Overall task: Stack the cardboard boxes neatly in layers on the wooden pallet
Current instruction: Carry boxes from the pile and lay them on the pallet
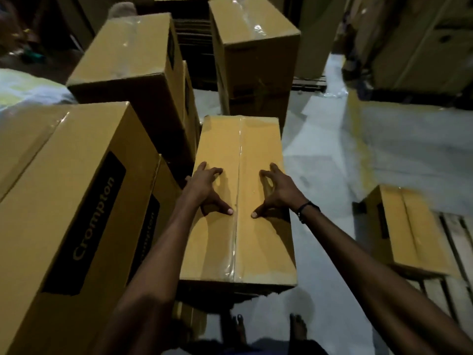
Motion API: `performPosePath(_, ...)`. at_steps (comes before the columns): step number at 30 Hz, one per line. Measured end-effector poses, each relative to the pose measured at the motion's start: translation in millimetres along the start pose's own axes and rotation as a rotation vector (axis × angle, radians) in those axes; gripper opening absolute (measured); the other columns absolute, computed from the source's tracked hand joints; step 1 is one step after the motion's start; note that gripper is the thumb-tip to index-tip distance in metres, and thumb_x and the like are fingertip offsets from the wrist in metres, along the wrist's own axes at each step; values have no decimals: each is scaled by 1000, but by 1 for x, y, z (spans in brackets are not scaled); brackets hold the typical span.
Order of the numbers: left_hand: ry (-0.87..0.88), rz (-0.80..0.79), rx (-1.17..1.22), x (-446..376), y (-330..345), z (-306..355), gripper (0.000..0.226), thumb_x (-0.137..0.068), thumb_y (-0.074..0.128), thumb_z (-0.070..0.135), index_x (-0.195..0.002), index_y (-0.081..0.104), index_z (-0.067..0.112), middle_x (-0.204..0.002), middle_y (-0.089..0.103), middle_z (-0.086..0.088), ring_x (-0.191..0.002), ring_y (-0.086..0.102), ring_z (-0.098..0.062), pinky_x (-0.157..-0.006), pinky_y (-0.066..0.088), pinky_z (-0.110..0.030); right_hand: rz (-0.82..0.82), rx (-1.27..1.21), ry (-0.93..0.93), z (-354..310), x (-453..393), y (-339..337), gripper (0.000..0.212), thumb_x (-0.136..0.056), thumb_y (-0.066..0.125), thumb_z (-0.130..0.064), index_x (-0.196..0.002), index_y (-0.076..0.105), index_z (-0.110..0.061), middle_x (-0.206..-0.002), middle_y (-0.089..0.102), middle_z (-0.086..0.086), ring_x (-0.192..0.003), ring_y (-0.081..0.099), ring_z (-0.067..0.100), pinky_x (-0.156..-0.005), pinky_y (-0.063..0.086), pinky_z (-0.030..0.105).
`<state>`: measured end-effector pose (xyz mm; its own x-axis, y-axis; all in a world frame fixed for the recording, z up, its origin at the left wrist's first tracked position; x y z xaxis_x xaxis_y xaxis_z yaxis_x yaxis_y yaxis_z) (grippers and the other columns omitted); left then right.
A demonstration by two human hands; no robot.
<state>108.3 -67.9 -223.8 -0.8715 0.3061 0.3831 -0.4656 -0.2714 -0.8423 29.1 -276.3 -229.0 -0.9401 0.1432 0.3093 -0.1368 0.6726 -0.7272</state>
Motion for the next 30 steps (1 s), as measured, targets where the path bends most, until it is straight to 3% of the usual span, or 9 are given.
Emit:
performPosePath(10, 230, -10, -89, 39, 45, 141, 145, -30, 101, 56, -157, 32, 38, -170, 5, -6, -153, 15, -42, -118, 28, -66, 178, -21, 83, 103, 110, -80, 141, -41, 104, -44, -160, 31, -23, -172, 5, 2, -157, 13, 26, -122, 24, 38)
performPosePath(15, 429, -67, -167, 89, 122, 255, 144, -36, 99, 56, -160, 29, 33, -171, 0, -11, -155, 7, -42, -121, 14, -65, 294, -53, 204, 204, 211, -119, 142, -42, 104, -38, -161, 28, -23, -172, 1, 3, -157, 8, 26, -123, 20, 39)
performPosePath(21, 559, -170, -217, 167, 260, 386, 162, -16, 90, 76, -159, 25, 38, -171, -4, -9, -149, 22, -48, -112, 34, -62, 369, -69, 354, 355, 356, -148, 156, -32, 105, -42, -162, 24, -20, -172, -1, 4, -158, 5, 23, -123, 19, 35)
performPosePath(27, 622, -247, -224, 242, 365, 475, 170, -5, 77, 83, -159, 24, 36, -170, -2, -8, -150, 20, -47, -112, 34, -63, 399, -73, 450, 470, 467, -163, 162, -26, 104, -47, -163, 22, -22, -172, -3, 2, -158, 5, 25, -124, 20, 39)
performPosePath(30, 630, -278, -205, 267, 400, 503, 163, -18, 90, 76, -160, 23, 35, -170, -4, -9, -151, 16, -47, -114, 31, -62, 375, -72, 476, 510, 497, -170, 164, -26, 105, -47, -163, 19, -24, -172, -6, 2, -158, 4, 29, -124, 22, 45)
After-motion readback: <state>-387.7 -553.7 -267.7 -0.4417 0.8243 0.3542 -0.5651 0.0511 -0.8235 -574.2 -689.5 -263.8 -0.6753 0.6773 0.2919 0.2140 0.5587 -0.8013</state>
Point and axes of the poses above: each hand's wrist, its own x-axis away from the middle knuckle, its own y-axis out of the palm, z = x × y, the point moved 10 cm from there along -x, towards the middle knuckle
